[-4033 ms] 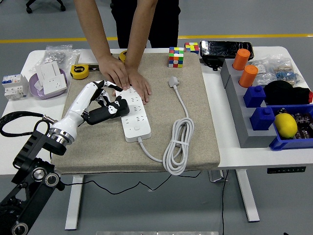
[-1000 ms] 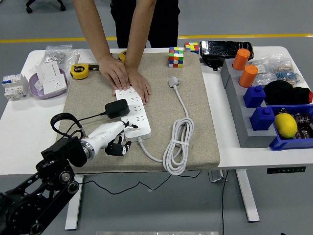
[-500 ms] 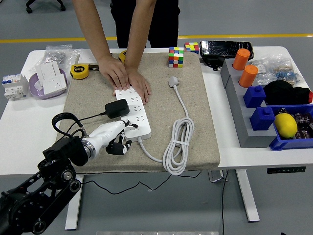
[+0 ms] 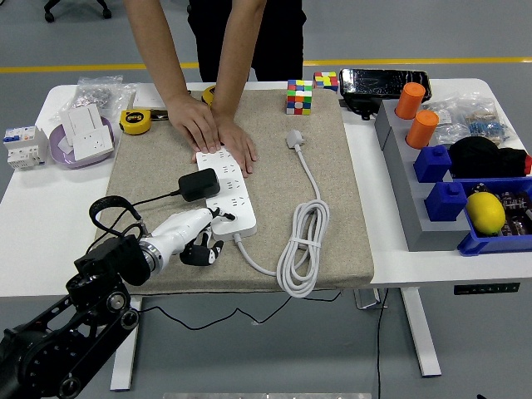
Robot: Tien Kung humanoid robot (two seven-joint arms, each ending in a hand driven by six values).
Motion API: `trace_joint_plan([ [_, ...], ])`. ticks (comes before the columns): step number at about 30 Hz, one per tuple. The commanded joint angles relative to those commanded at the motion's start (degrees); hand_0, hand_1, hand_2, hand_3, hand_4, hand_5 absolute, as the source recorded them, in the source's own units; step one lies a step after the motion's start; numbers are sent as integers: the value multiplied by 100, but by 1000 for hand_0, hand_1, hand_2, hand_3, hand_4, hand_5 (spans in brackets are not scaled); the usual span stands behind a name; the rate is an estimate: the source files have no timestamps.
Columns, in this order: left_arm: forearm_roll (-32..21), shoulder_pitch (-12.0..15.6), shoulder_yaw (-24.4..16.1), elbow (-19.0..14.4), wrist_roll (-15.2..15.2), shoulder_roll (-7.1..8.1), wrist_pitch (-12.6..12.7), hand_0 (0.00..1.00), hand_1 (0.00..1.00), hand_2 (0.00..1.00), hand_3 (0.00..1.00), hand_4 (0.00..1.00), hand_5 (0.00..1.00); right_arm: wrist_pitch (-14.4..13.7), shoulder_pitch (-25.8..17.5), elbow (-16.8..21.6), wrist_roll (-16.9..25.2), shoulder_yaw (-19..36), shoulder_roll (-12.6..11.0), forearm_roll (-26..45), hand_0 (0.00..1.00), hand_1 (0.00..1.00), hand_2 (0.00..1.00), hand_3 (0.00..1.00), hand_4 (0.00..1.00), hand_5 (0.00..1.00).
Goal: Pick up the plug,place it near the board,insert it into the board,press the button
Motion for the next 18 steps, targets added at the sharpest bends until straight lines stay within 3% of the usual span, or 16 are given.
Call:
trace_joint_plan([
  [11,39,19,4,48,66,-1,-105,175,22,154,813,475,2,0,7,0,0,-13,-6,9,851,757,747,780,998,877],
  [18,97,25,-33,-9,-22,3,34,174,22,154,806,474,2,0,9,0,-1,-19,-9,16,851,757,747,780,998,876],
])
